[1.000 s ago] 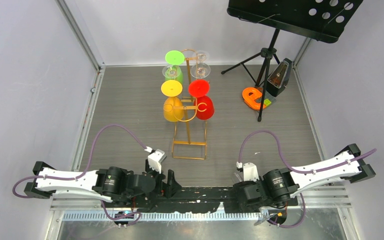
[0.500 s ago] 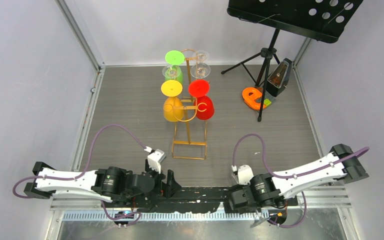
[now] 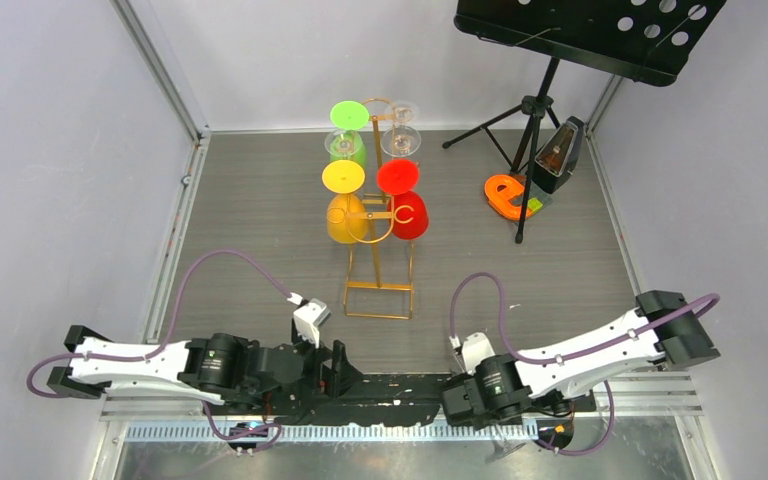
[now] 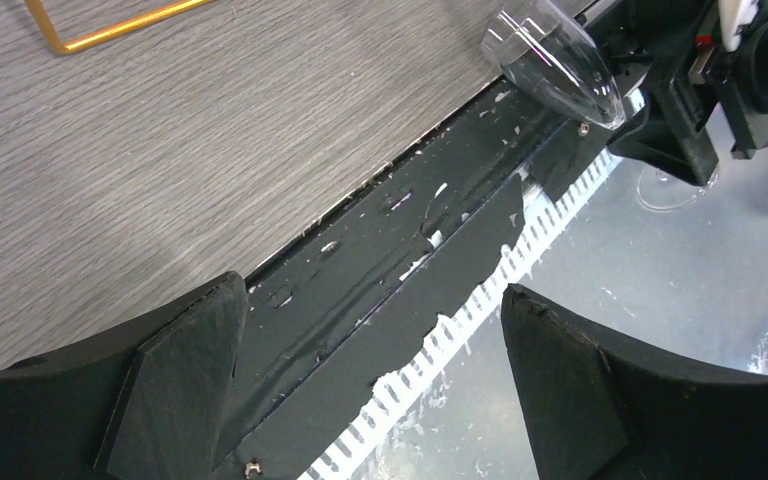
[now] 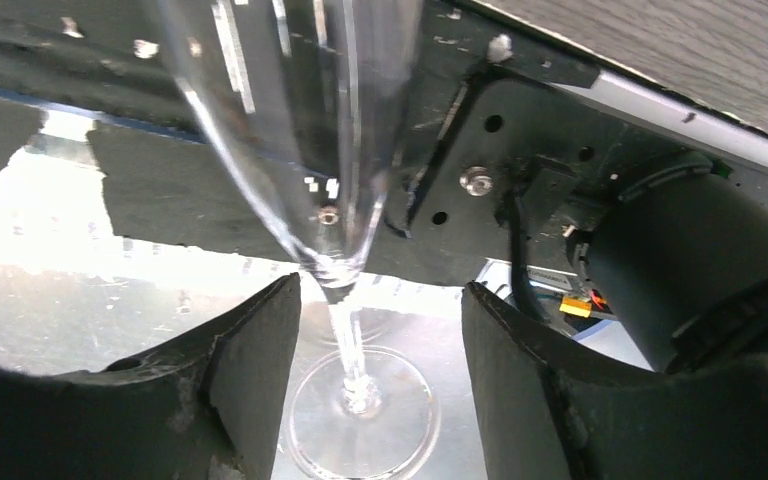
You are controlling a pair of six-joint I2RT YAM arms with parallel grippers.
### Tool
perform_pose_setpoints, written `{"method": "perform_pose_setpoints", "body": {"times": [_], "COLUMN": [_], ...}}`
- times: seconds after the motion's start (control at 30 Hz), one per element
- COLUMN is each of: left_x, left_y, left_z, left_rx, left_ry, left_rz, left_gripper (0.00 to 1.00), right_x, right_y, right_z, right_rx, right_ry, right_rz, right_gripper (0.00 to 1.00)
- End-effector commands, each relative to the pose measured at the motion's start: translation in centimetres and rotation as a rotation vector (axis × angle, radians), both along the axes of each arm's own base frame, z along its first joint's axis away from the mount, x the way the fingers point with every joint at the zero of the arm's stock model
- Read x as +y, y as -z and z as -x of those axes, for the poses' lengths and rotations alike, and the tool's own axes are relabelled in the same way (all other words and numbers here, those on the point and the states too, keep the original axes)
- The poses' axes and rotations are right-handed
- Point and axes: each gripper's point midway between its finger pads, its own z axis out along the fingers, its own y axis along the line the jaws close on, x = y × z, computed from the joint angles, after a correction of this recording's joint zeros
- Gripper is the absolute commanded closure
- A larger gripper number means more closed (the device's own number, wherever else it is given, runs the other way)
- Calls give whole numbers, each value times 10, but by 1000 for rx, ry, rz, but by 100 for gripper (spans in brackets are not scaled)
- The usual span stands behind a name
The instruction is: Take the wine glass off the wine glass rack
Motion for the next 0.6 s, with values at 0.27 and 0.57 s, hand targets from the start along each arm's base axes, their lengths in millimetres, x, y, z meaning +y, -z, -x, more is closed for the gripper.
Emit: {"method": "perform_pose_setpoints", "body": {"times": [0.27, 0.57], "left_x": [3, 3], "left_y": [-7, -4], "left_z": [-2, -2], "left_rx": [-5, 2], "left_ry": [-9, -8], "left_rz": [69, 54], "left_gripper": [5, 5], "right_x": [51, 58], "right_y": [9, 18], "right_z": [13, 18], "right_rx": [29, 58], "right_ry": [-59, -51], "right_rz": [-104, -140], "right_gripper": [53, 69]}}
